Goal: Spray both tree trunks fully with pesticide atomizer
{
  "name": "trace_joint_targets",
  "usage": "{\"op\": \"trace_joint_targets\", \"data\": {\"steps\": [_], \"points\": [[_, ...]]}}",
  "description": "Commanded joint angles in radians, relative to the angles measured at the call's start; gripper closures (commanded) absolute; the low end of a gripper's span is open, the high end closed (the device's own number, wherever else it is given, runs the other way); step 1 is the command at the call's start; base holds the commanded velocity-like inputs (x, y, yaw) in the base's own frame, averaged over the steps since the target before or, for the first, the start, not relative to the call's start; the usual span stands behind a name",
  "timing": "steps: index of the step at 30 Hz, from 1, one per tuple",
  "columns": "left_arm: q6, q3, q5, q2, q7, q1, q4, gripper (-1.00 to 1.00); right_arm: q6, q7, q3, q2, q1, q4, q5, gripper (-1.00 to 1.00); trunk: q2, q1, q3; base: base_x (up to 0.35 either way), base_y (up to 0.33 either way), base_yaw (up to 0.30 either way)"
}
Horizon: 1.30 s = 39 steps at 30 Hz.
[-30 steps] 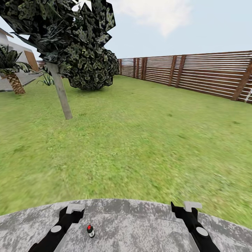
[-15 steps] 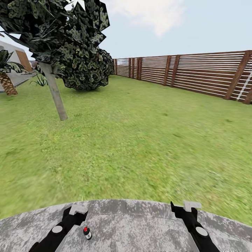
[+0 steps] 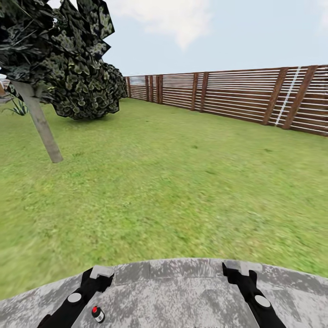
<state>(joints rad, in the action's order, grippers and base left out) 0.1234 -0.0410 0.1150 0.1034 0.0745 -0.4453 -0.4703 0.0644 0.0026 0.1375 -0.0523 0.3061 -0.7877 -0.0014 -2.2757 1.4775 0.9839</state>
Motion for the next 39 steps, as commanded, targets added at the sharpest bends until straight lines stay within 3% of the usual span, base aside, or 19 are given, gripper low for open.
{"op": "trace_joint_targets", "data": {"steps": [1, 14, 20, 22, 30, 33, 39], "points": [[0.004, -0.001, 0.01, 0.001, -0.001, 0.0, 0.0, -1.0, 0.003, 0.0, 0.0, 0.0, 0.001, 0.001, 0.0, -1.0, 0.0, 0.0, 0.001, 0.0, 0.0, -0.299], [0.002, 0.0, 0.011, 0.001, -0.002, -0.001, 0.0, -1.0, 0.002, -0.001, -0.001, 0.0, 0.001, -0.001, 0.0, -1.0, 0.0, 0.0, 0.001, 0.0, 0.0, -0.067], [0.005, 0.004, 0.01, 0.011, -0.002, 0.007, 0.01, -1.0, 0.002, 0.0, -0.001, 0.0, 0.001, -0.002, 0.0, -1.0, -0.042, 0.023, 0.02, 0.0, 0.0, 0.0], [0.006, 0.004, 0.01, 0.023, -0.002, 0.009, 0.011, -1.0, 0.002, 0.0, -0.001, 0.0, 0.001, -0.002, 0.0, -1.0, -0.056, 0.03, 0.026, 0.0, 0.0, 0.0], [0.048, 0.004, 0.009, 0.124, 0.007, 0.015, 0.018, -1.0, 0.001, 0.0, 0.0, 0.0, 0.001, -0.011, 0.0, -1.0, -0.112, 0.061, 0.051, 0.0, 0.0, 0.0], [0.073, 0.003, 0.008, 0.14, 0.009, 0.016, 0.031, -1.0, 0.001, 0.0, 0.0, 0.0, 0.001, -0.012, 0.0, -1.0, -0.133, 0.073, 0.06, 0.0, 0.0, 0.0], [0.082, -0.004, 0.009, 0.143, 0.01, 0.015, 0.046, -1.0, -0.001, 0.0, 0.0, 0.0, 0.001, -0.013, -0.001, -1.0, -0.175, 0.096, 0.082, 0.0, 0.0, 0.031]]}}
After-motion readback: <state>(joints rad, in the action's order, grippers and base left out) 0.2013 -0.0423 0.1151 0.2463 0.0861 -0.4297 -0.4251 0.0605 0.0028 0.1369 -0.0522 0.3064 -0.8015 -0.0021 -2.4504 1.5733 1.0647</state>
